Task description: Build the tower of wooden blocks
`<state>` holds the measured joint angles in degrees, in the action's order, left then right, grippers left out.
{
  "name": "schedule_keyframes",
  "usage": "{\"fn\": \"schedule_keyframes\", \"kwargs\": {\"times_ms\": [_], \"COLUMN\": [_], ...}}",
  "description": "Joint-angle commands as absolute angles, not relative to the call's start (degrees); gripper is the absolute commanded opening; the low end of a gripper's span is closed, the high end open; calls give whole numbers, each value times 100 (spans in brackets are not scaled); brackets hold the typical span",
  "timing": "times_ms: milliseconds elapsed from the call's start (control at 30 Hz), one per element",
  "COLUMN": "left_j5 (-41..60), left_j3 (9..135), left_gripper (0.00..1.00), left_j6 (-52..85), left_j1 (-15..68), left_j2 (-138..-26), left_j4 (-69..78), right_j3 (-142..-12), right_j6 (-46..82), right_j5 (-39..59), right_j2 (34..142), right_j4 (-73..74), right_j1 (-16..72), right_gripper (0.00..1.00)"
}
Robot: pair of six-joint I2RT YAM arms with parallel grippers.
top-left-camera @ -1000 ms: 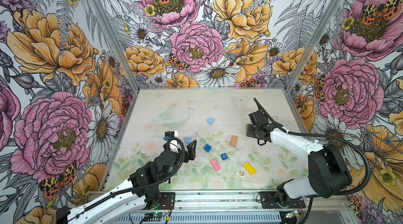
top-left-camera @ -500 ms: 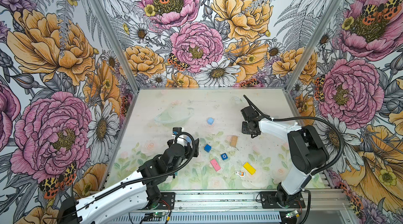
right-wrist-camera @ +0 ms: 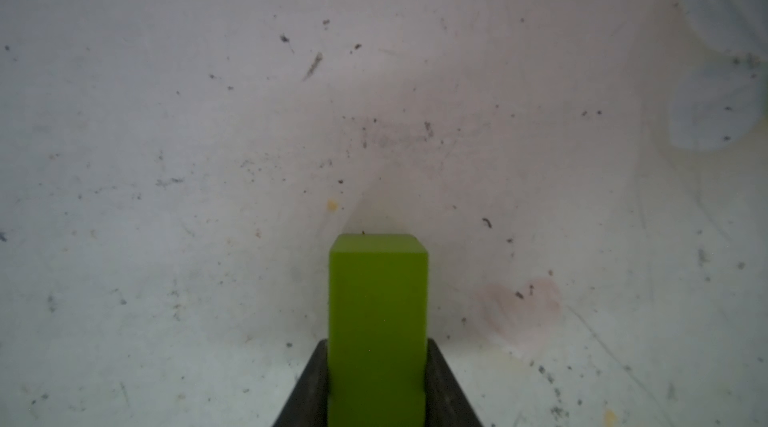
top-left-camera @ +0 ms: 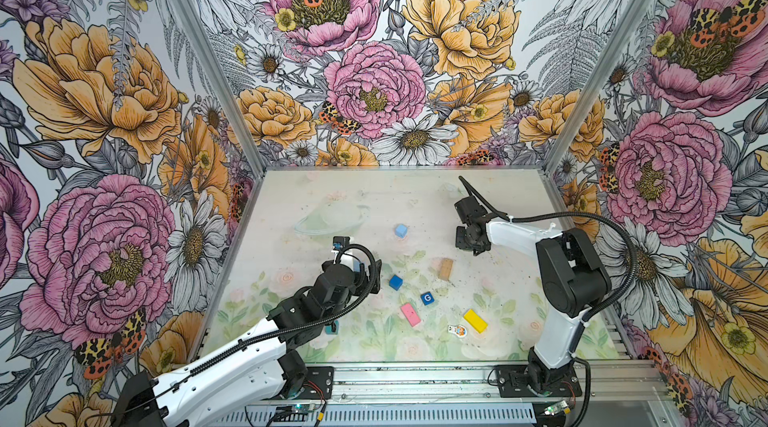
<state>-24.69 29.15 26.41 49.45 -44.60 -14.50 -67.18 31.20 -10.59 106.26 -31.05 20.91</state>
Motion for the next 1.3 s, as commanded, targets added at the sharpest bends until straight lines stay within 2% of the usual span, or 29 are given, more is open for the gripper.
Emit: {"fn": "schedule_keyframes", "kwargs": {"times_ms": [0,433,633,667,800,833,967,1267], "left_j5": [-2296,-2243,-2241,-2239,-2225,-2223,-2190,-2002], "left_j3": [3059,2959,2971,2971,2971,2971,2999,2957], "left_gripper": [99,99,99,99,99,99,99,99], "left_j6": [2483,2483,2503,2505,2528,2538,2567,2705], "left_j1": [4870,4781,4770,4764,4763,4764,4763,4772], "left_j2": [-4373,-4055,-3965,-3949,-3873,-3857,-3798,-3628], "left_j4": [-1386,-1604,-1696,-1709,-1774,-1793,-1828,-1872], "right_j3": [-6979,-7187,-7141,-7137,-7115,-7096,-7037,-6700], "right_j6": [3120,2948,2862,2859,2812,2797,2810,3193], "right_j5": [-928,-948,-1025,-1038,-998,-984,-997,-946], "right_j2": [10744,10811,10819,10805,10674,10594,10228,9304], "right_j4": [-3072,-3394,-3463,-3478,-3523,-3529,-3617,-3946], "right_j1": [2213,2438,2447,2437,2452,2455,2482,2746], "right_gripper": [21,21,24,27,53,56,61,60]}}
